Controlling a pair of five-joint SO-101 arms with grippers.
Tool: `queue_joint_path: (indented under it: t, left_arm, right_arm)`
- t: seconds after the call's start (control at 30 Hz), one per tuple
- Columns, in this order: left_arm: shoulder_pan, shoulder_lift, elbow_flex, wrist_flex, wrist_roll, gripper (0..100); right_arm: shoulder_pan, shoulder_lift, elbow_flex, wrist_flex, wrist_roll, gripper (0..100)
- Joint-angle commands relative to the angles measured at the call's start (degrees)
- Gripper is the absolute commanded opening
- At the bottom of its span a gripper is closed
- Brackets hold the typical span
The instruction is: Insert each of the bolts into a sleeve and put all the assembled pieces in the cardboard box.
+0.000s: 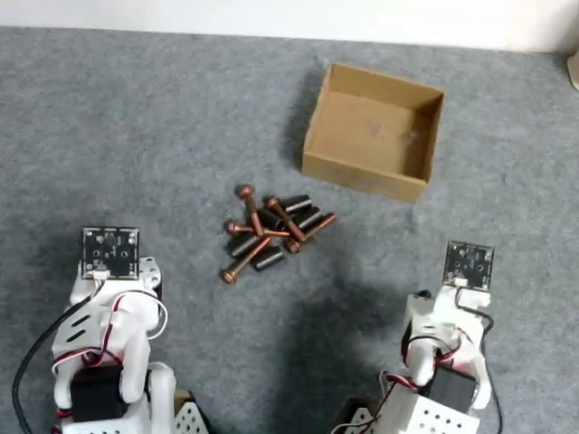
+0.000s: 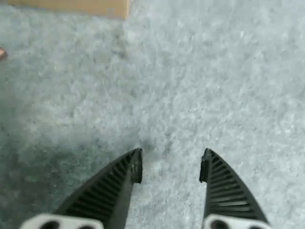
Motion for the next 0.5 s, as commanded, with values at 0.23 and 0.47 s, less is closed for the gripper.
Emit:
queue_joint_path:
  t: [0.23, 0.47]
  left_arm:
    - [-0.40, 18.86, -10.24, -2.55, -0.44, 1]
    - [-0.04, 47.52, -26.51, -2.81, 2.64, 1]
  right_arm:
    - [-6.73, 4.44, -8.66, 1.63, 1.32, 18.8]
    - [-16.84, 34.77, -28.62, 1.27, -2.99, 18.8]
